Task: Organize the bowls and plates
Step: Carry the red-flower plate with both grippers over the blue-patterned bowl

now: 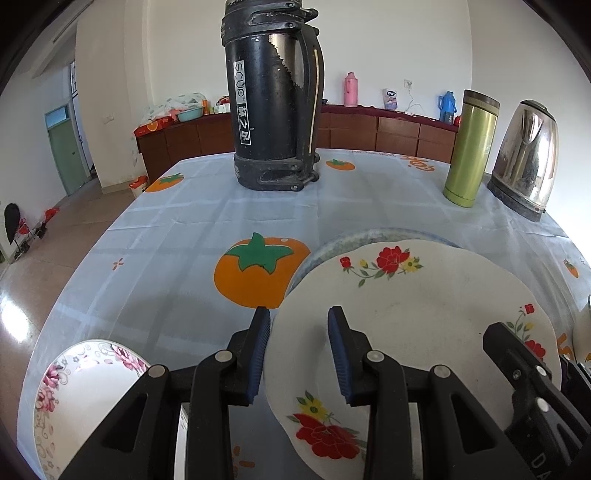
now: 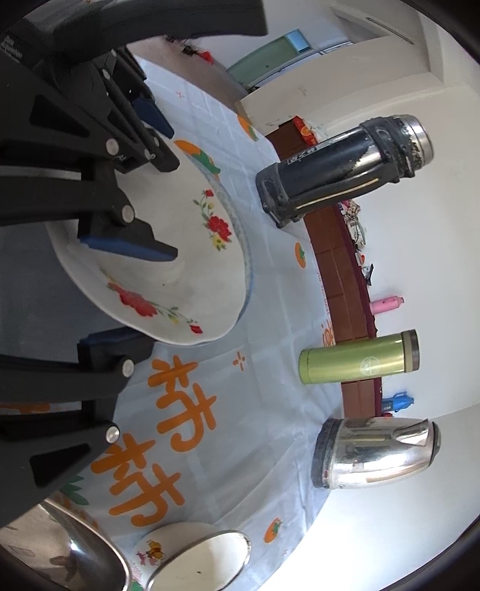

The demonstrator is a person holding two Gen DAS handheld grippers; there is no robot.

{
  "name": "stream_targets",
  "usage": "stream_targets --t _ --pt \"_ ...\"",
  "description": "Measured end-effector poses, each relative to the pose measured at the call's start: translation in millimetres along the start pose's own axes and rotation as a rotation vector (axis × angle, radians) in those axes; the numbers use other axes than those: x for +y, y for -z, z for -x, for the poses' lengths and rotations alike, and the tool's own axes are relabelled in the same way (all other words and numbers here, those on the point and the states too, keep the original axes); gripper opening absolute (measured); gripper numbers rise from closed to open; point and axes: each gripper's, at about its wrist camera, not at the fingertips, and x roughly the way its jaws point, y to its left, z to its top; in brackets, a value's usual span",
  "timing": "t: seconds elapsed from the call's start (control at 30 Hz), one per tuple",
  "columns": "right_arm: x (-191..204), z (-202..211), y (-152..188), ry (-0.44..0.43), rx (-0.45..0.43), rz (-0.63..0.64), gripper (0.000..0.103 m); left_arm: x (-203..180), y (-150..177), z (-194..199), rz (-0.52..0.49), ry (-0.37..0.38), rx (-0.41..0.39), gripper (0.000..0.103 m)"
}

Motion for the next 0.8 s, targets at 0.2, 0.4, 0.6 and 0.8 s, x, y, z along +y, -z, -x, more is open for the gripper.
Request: stream_targets --t 0.2,0.4,0.6,0.8 --pt "0.3 -4.4 -2.1 0.001 0.003 0.0 0.037 -1.7 -0.4 -0.5 -0.005 -0.005 0.002 0.037" --pt "1.9 -4.3 -1.6 -0.018 0.004 0.008 0.045 3.6 -0.3 -3.2 0.019 0.001 0.018 0.038" --pt "-4.1 0.2 0.2 -0.07 0.0 -0.037 0.047 3.6 -0.4 -4.1 0.02 0.002 0.024 0.041" --pt "-5.2 6.6 2.3 -0.071 -0.011 -0.052 0.047 3.4 -0.2 -4.7 0.016 -0.002 0.023 0.044"
